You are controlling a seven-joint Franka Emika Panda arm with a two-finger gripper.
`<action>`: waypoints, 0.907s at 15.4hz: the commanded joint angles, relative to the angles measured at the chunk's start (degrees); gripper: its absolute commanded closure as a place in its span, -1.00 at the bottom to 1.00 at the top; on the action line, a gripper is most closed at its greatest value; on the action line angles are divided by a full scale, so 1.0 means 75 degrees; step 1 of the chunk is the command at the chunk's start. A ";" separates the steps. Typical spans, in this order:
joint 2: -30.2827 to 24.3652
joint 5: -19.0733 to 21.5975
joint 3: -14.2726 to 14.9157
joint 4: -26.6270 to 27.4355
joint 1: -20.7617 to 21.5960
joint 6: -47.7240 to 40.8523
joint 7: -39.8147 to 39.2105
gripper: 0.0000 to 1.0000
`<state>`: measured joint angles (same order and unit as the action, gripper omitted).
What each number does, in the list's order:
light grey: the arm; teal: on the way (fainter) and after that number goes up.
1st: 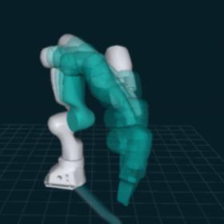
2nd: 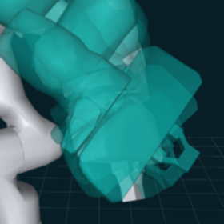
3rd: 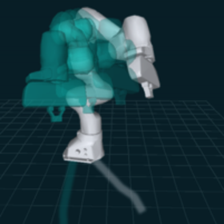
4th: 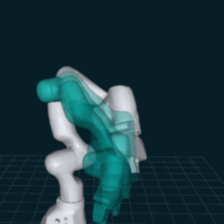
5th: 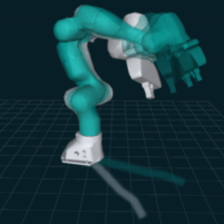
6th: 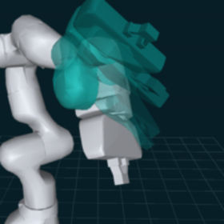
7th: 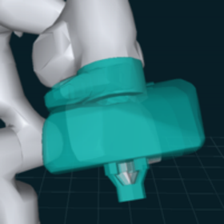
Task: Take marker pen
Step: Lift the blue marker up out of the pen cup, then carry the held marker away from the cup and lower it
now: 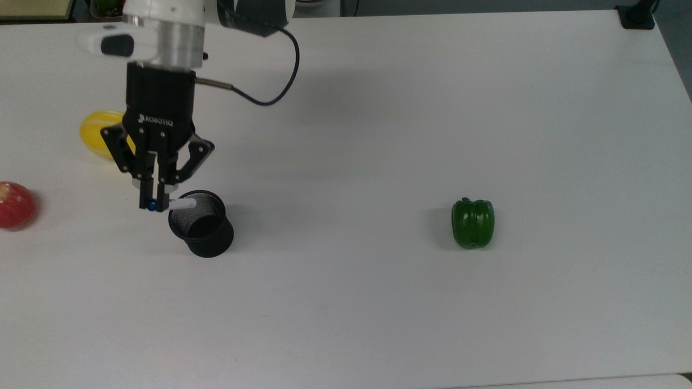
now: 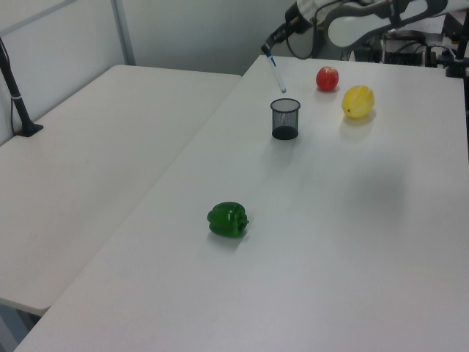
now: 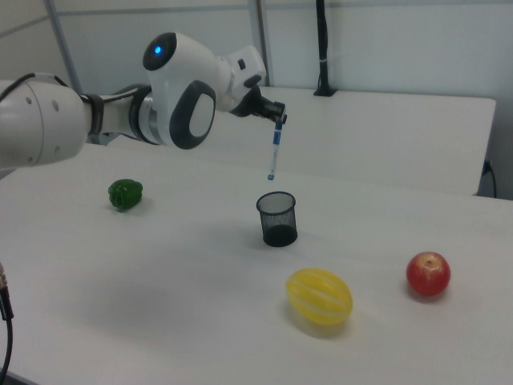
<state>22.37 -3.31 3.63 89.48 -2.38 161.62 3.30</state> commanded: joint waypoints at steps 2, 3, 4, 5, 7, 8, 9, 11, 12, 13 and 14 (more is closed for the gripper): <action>-0.0475 0.0101 -0.0015 0.0328 0.0036 0.0014 0.0110 0.85; -0.0498 0.0101 -0.0038 0.0328 0.0048 -0.0068 0.0110 0.85; -0.0545 0.0101 -0.0050 0.0305 0.0071 -0.0428 0.0110 0.85; -0.0592 0.0090 -0.0062 0.0270 0.0083 -0.0907 0.0110 0.85; -0.0826 0.0101 -0.0109 0.0269 0.0107 -0.1659 0.0099 0.85; -0.0943 0.0090 -0.0353 0.0281 0.0107 -0.2242 0.0110 0.85; -0.1025 0.0078 -0.0471 0.0269 0.0107 -0.2724 0.0099 0.85; -0.1178 0.0008 -0.0694 0.0269 0.0130 -0.3778 0.0087 0.85; -0.1213 -0.0004 -0.0834 0.0269 0.0165 -0.4352 0.0052 0.85; -0.1248 -0.0016 -0.0940 0.0269 0.0212 -0.4821 0.0040 0.85; -0.1249 -0.0016 -0.0976 0.0258 0.0305 -0.5209 0.0017 0.85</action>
<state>15.33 -3.31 -2.40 89.57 -1.66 131.27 3.45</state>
